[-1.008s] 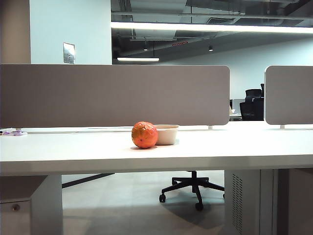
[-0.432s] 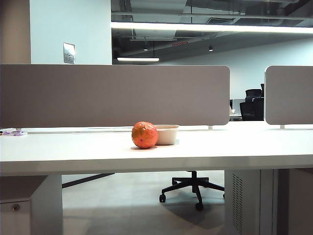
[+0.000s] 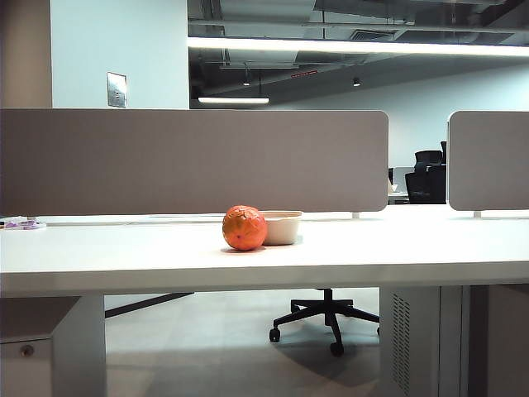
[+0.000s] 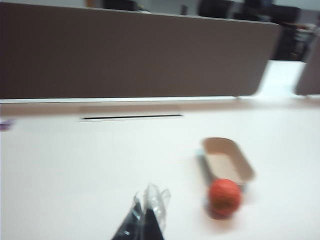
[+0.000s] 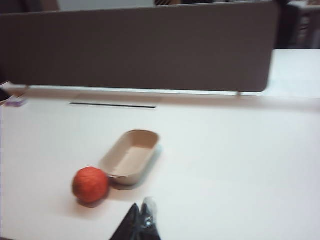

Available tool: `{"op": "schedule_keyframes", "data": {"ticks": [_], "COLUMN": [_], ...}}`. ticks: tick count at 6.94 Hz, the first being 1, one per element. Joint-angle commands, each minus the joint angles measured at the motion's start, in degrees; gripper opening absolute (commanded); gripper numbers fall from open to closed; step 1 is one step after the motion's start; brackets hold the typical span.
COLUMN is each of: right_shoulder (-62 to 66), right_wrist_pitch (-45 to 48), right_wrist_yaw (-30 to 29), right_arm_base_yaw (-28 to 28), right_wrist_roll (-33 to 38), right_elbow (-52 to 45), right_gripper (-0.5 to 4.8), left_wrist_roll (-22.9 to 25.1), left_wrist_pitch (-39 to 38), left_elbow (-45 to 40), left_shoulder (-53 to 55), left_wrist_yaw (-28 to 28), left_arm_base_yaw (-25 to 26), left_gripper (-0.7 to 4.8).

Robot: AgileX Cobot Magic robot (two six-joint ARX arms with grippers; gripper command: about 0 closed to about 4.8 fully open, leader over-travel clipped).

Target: Pick up the orange and place it into the paper lunchbox.

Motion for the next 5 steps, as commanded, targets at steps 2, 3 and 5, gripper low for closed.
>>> {"op": "schedule_keyframes", "data": {"ticks": [2, 3, 5], "right_shoulder": [10.86, 12.0, 14.43], "right_wrist_pitch": [6.23, 6.8, 8.13], "right_wrist_yaw": [-0.68, -0.63, -0.63], "right_arm_base_yaw": [9.44, 10.73, 12.74], "right_wrist_roll": [-0.46, -0.46, -0.44], "right_elbow": [4.57, 4.81, 5.05], "right_gripper": [-0.01, -0.01, -0.01], "left_wrist_roll": [0.48, 0.48, 0.48], "left_wrist_pitch": [-4.61, -5.25, -5.95], "left_elbow": [7.48, 8.0, 8.59], "left_shoulder": [8.79, 9.49, 10.4], "left_wrist_yaw": [0.55, 0.57, 0.55], "left_arm_base_yaw": [-11.19, -12.35, -14.88], "left_gripper": [-0.06, -0.06, -0.06]}}
